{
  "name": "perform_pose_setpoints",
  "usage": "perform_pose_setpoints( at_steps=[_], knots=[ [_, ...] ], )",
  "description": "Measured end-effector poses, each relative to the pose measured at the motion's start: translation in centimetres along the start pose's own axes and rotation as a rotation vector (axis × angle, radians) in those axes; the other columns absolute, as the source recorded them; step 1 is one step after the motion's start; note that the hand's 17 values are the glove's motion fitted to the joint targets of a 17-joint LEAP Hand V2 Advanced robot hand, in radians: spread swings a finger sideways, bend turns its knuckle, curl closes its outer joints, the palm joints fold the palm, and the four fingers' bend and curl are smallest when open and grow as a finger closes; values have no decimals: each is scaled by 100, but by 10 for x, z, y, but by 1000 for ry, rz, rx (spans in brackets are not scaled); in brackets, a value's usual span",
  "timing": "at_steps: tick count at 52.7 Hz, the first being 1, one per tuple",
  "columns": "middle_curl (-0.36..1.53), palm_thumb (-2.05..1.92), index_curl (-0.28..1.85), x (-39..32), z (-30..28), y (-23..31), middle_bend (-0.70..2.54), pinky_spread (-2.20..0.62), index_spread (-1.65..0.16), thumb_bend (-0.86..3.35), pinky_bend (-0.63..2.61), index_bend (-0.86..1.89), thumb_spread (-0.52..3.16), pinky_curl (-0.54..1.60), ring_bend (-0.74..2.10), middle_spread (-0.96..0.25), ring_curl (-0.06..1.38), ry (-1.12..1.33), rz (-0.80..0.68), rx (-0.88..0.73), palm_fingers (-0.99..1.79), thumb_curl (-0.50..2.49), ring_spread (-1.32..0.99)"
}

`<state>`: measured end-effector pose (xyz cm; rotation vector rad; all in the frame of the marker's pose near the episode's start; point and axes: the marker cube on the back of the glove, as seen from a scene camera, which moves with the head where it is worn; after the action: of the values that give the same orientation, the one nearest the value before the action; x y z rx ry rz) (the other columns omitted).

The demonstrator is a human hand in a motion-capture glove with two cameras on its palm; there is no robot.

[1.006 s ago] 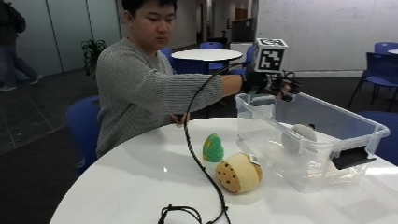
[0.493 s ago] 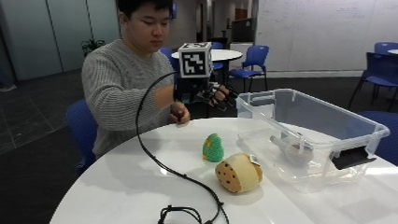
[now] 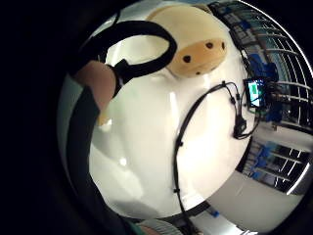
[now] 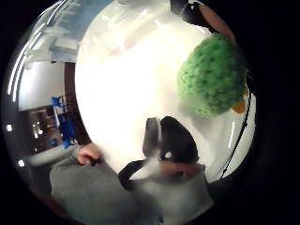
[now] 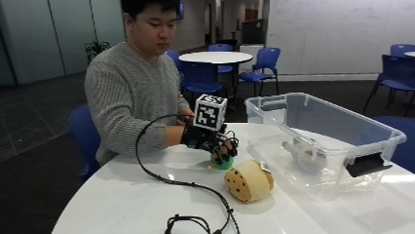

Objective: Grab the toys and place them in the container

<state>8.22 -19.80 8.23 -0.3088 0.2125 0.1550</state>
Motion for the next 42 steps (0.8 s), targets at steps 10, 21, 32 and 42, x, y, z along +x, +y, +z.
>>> perform_pose_setpoints(
  at_steps=[10, 21, 32, 42],
  knots=[
    [45, 22, 28, 2, 3, -1, 36, -22, -37, 8, 110, 12, 147, 36, 95, -26, 50, 1, -2, 25, 35, 35, -41],
    [48, 36, 27, 0, -6, -4, 42, -33, -37, 14, 113, 16, 151, 36, 101, -27, 50, 7, -28, 92, 63, 40, -44],
    [50, 50, 29, 21, -151, -18, 40, -41, -36, 17, 113, 16, 144, 37, 101, -28, 50, -10, -41, 219, 80, 45, -42],
    [52, 53, 29, 10, -256, -25, 38, -42, -36, 14, 110, 15, 135, 37, 98, -28, 49, -57, -60, 290, 83, 50, -42]
  ],
)
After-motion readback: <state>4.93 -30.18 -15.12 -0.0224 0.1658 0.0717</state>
